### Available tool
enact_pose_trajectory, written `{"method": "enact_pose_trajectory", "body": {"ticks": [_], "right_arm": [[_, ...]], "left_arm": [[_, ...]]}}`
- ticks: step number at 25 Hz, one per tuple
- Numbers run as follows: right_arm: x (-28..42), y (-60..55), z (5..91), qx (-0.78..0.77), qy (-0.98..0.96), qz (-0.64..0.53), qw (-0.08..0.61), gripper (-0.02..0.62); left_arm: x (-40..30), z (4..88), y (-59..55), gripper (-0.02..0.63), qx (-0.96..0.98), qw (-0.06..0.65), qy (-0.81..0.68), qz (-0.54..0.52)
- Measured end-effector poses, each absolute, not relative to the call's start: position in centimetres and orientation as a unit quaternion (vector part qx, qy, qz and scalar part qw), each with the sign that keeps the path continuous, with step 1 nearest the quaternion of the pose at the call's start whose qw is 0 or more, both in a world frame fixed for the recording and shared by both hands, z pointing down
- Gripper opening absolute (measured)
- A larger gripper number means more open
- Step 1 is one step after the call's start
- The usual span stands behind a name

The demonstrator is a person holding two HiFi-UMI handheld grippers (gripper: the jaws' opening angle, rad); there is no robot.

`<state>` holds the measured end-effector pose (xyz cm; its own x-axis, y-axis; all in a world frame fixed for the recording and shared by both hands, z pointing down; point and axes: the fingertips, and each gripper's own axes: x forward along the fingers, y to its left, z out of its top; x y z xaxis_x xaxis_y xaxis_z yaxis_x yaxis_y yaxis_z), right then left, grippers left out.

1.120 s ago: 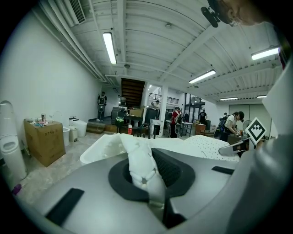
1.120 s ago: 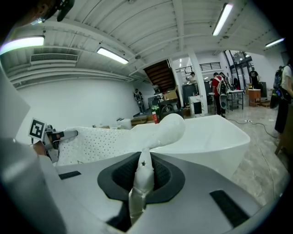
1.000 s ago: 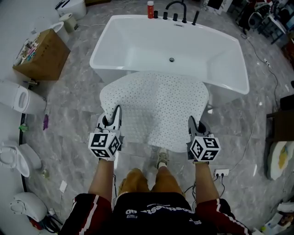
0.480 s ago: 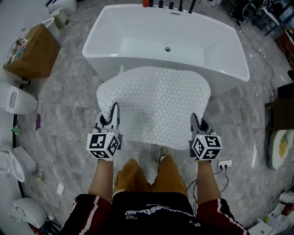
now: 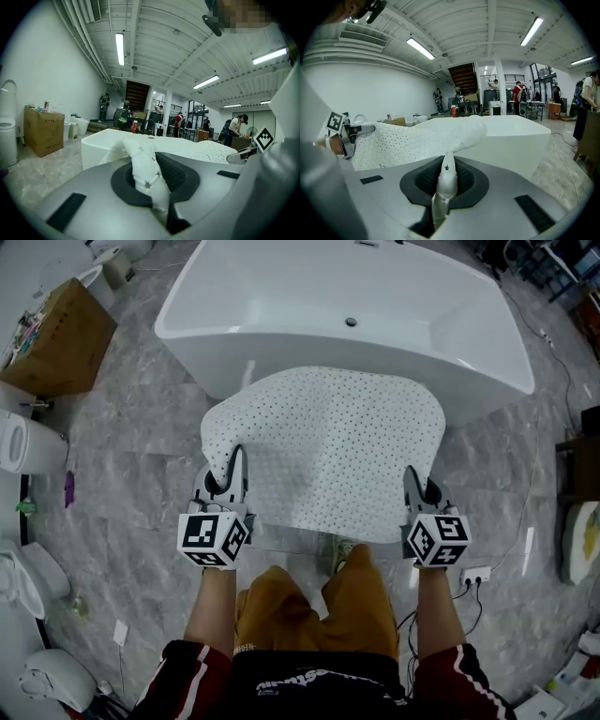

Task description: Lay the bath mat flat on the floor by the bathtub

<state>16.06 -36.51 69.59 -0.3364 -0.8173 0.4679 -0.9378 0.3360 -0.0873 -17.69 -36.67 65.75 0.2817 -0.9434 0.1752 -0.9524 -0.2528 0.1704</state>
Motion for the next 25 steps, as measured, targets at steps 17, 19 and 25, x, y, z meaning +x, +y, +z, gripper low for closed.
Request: {"method": "enact_pose_trajectory", "body": {"ticks": [17, 19, 25], "right_arm": [[17.5, -40.0, 88.4, 0.552, -0.810, 0.143, 0.133, 0.046], [17.4, -40.2, 89.4, 0.555, -0.810, 0.140, 0.129, 0.046], [16.9, -40.6, 92.0, 0.542, -0.818, 0.109, 0.158, 0.046]], "left_arm": [[-15.9, 85.6, -40.8, 0.032, 0.826, 0.048, -0.561, 0.006], [-16.0, 86.4, -41.1, 0.032, 0.830, 0.040, -0.557, 0.002], [-16.9, 90.0, -42.4, 0.032, 0.832, 0.049, -0.553, 0.012]]}}
